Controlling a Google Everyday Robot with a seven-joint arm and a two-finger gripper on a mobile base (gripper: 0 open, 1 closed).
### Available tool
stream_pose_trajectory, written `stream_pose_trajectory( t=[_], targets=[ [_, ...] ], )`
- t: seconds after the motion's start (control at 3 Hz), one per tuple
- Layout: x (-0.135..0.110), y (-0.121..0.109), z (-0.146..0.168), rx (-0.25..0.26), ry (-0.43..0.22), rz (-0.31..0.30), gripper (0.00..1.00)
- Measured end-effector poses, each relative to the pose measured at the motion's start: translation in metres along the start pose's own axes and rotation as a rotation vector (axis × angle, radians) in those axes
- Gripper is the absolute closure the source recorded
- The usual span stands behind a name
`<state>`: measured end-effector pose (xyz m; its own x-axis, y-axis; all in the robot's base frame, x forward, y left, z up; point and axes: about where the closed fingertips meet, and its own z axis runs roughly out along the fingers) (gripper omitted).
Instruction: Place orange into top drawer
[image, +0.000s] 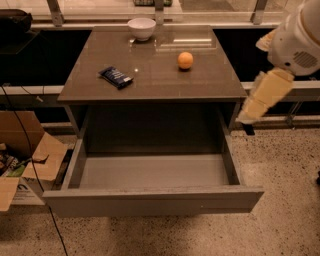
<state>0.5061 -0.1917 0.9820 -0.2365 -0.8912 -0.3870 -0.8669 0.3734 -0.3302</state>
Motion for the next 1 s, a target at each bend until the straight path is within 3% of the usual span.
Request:
stream_pose_trajectory(
  t=[0.33, 0.67, 1.0],
  targets=[
    [-0.027, -0.036, 0.027, 0.038, -0.107, 0.038, 0.0],
    [-0.05, -0.064, 0.058, 0.033, -0.163, 0.066, 0.0],
    [-0.067, -0.097, 0.098, 0.012, -0.177, 0.096, 0.0]
  ],
)
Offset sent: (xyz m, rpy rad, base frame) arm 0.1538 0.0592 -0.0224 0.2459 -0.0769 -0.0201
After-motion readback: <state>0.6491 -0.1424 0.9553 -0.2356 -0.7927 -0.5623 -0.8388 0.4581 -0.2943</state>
